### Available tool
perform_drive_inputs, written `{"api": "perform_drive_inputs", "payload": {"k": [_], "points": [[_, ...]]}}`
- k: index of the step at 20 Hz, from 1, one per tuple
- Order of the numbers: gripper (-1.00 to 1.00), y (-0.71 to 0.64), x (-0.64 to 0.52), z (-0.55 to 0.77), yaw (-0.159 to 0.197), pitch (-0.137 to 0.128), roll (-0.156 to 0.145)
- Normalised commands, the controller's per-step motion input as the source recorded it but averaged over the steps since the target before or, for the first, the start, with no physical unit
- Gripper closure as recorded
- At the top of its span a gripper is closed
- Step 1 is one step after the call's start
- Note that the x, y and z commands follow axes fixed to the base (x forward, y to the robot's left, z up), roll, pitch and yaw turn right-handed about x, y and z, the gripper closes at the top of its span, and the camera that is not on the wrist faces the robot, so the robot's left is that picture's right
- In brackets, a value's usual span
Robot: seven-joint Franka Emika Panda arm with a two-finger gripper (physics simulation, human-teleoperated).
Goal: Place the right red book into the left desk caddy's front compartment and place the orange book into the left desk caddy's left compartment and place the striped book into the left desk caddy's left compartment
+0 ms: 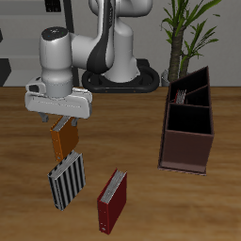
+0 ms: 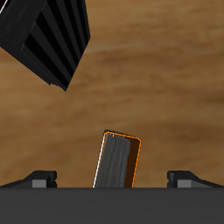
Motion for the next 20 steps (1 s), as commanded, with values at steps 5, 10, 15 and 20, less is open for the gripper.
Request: {"api": "perform_drive_inputs", "payload": {"k": [5,10,15,20], "points": [[-1.0,-0.05,-0.03,-0.25,-0.019,0.011,-0.003],[-1.0,-0.04,-0.02,-0.29,-0.019,0.017,0.002],[-1.0,0.04,0.01,-0.25,-0.007,0.025,0.011],[1.0,0.13,0.0,-0.16,-0.01,-0.003,0.032]]}}
